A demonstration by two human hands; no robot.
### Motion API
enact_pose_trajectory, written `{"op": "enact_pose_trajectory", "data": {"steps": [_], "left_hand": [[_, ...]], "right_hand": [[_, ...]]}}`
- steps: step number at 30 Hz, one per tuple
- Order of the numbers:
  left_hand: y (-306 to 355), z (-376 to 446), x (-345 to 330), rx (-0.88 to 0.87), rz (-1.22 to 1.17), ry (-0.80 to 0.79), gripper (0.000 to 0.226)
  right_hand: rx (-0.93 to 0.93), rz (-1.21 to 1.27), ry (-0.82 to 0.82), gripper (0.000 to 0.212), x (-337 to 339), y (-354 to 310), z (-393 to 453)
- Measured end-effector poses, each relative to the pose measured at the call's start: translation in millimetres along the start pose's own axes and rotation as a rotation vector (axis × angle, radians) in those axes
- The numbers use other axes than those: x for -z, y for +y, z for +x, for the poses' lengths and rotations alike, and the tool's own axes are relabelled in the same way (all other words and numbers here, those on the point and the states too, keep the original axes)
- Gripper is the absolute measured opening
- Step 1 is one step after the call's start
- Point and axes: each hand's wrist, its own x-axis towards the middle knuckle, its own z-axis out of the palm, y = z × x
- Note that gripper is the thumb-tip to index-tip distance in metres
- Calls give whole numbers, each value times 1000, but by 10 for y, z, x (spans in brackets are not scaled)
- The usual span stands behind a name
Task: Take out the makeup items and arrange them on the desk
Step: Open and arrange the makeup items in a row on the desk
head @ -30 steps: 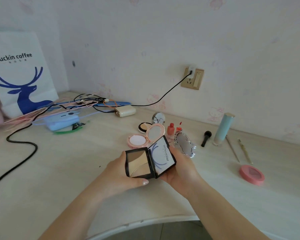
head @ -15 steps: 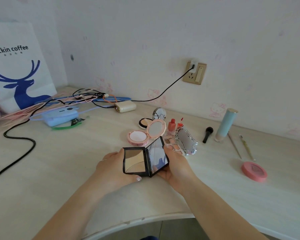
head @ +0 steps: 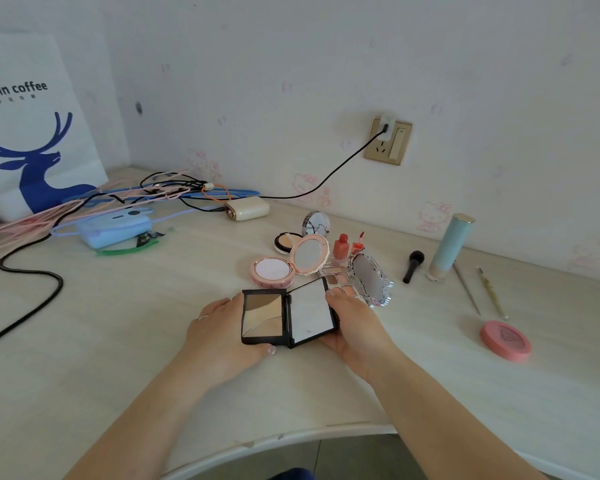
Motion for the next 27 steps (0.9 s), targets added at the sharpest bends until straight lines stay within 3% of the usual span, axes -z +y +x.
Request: {"op": "enact_pose_trajectory", "data": {"steps": [7, 8, 11, 13, 20, 24, 27], "left_hand": [[17, -15, 20, 7, -12, 2, 67], [21, -14, 22, 10, -14, 0, 66], [37, -5, 23, 23, -12, -24, 80], [60, -6, 24, 24, -4, -33, 88], [138, -23, 59, -21, -100, -42, 84], [163, 1, 60, -49, -140, -34, 79], [206, -11, 48, -66, -148, -22, 89]], "right_hand": [[30, -157, 20, 20, 61, 24, -8], [37, -204, 40, 26, 62, 25, -19], [68, -269, 46, 71, 109, 58, 7], [58, -294, 37, 82, 140, 61, 3], [55, -337, -3, 69, 244, 51, -57], [55, -329, -12, 31, 284, 26, -103], [56, -279, -19, 21, 315, 21, -126]]}}
